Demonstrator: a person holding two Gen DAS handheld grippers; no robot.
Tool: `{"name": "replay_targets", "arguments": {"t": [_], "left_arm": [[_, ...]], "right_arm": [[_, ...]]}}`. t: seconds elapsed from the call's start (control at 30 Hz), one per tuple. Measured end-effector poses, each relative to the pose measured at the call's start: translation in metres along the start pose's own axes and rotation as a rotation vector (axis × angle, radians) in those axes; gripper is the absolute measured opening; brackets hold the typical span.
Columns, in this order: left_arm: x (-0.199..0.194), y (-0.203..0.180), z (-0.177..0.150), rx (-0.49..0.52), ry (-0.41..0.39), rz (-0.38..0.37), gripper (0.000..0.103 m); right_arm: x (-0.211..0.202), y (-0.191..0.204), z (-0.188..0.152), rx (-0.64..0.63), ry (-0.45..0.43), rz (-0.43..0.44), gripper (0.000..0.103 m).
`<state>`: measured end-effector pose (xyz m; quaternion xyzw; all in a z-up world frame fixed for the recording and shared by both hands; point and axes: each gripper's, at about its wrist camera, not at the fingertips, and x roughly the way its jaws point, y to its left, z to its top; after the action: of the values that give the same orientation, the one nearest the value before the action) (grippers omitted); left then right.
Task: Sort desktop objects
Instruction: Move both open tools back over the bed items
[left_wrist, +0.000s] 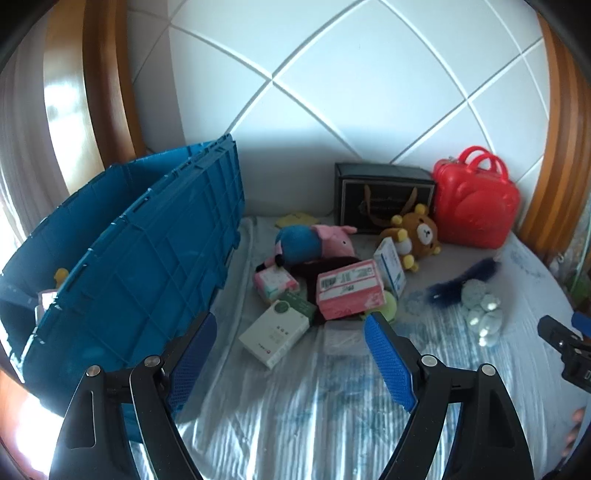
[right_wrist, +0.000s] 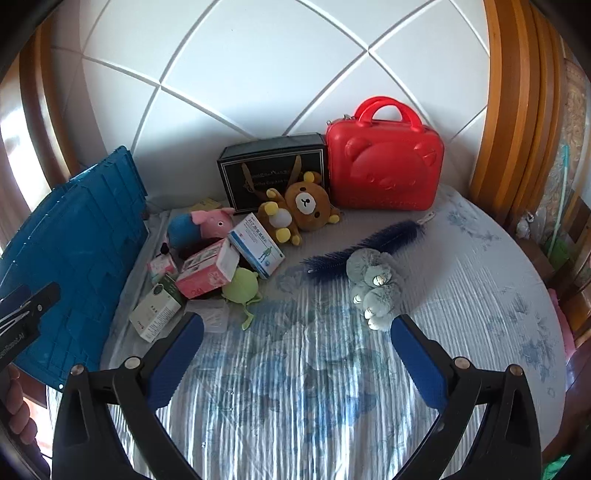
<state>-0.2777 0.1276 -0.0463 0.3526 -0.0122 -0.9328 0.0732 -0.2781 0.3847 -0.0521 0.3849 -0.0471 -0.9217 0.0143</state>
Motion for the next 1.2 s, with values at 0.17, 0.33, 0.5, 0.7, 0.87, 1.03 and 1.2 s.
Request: {"name": "replay_targets", "arguments": {"t": [0.17, 0.33, 0.5, 0.7, 0.87, 1.03, 1.2], "left_arm": [[0.04, -0.004, 0.01, -0.006, 0.036, 0.036, 0.083], [0.09, -0.005, 0.022, -0.007, 0.093, 0.055, 0.083], [0.145, -0.009, 0.036, -0.005, 0.131, 0.073, 0.083], [0.23, -0.019, 0.06, 0.001, 0.185, 0.083, 0.083], [0.298, -0.029, 0.072, -0.011, 0.216, 0.058, 0.083], [0.361, -0.049, 0.07, -0.01, 0.304, -0.003, 0.081], [0.409, -0.066, 0.054, -0.027, 0.449, -0.038, 0.041]], "right_arm": [[0.043, 0.003, 0.016, -0.021, 0.053, 0.014, 0.103], [0.092, 0.016, 0.037, -0.045, 0.095, 0.035, 0.103], [0.148, 0.036, 0.059, -0.077, 0.146, 0.053, 0.103], [0.221, 0.05, 0.102, -0.086, 0.15, 0.06, 0.103], [0.294, 0.042, 0.141, -0.024, 0.134, 0.039, 0.103], [0.363, 0.044, 0.156, -0.025, 0.162, 0.022, 0.103], [0.413, 0.054, 0.151, -0.089, 0.215, 0.015, 0.102]]}}
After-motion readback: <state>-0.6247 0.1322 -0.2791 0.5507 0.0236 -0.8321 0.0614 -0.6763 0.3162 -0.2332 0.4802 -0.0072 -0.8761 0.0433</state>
